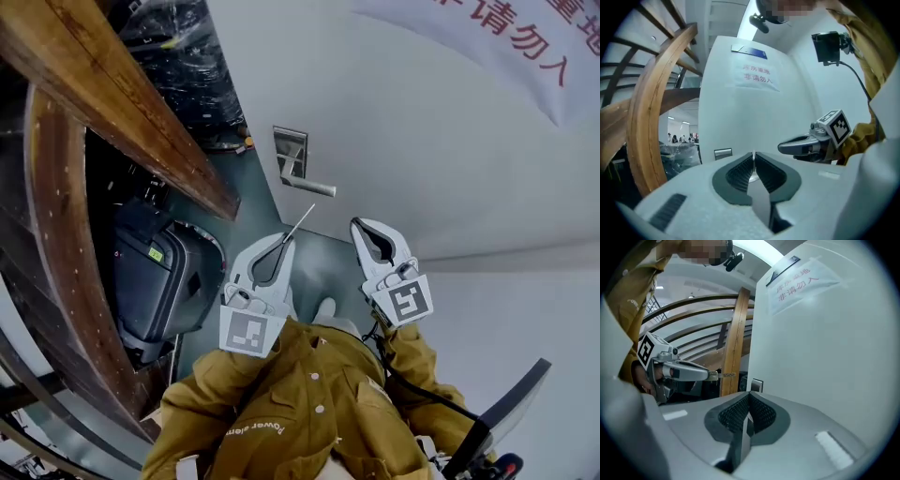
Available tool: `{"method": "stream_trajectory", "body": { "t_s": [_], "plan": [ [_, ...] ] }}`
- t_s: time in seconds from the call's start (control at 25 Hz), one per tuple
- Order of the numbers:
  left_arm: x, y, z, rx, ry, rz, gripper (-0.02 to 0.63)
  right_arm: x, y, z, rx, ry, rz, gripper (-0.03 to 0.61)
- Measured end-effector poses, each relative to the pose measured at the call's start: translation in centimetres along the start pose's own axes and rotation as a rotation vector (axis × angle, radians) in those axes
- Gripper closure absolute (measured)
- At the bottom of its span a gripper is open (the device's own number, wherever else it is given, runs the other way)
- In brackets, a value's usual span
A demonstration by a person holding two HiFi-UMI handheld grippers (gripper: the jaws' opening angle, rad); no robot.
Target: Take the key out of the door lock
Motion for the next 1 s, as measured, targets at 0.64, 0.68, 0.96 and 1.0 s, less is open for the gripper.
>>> {"method": "stream_trajectory", "body": {
  "t_s": [0.64,0.68,0.96,1.0],
  "plan": [
    [-0.9,-5.4,1.2,0.13,0.012,-0.027,0.589,-3.3,1.7,-3.7,0.144,-0.104,0.011,0.574],
    [-0.9,-5.4,1.3,0.131,0.012,-0.027,0.59,-3.4,1.7,-3.7,0.142,-0.107,0.011,0.574],
    [-1.0,-5.3,1.7,0.133,0.017,-0.033,0.591,-3.6,1.2,-3.4,0.141,-0.11,0.014,0.574],
    [-0.9,-5.4,1.8,0.134,0.015,-0.035,0.591,-3.6,1.2,-3.4,0.14,-0.11,0.015,0.574]
  ]
}}
Point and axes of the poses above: the fingertips, and each gripper's own axes: z forward along the fingers, y to its left, x out of its underside, the point moved 1 cm from there along -z, backward along the fingers, and after that the axes turned 15 degrees about -y, right-handed, at the moved point
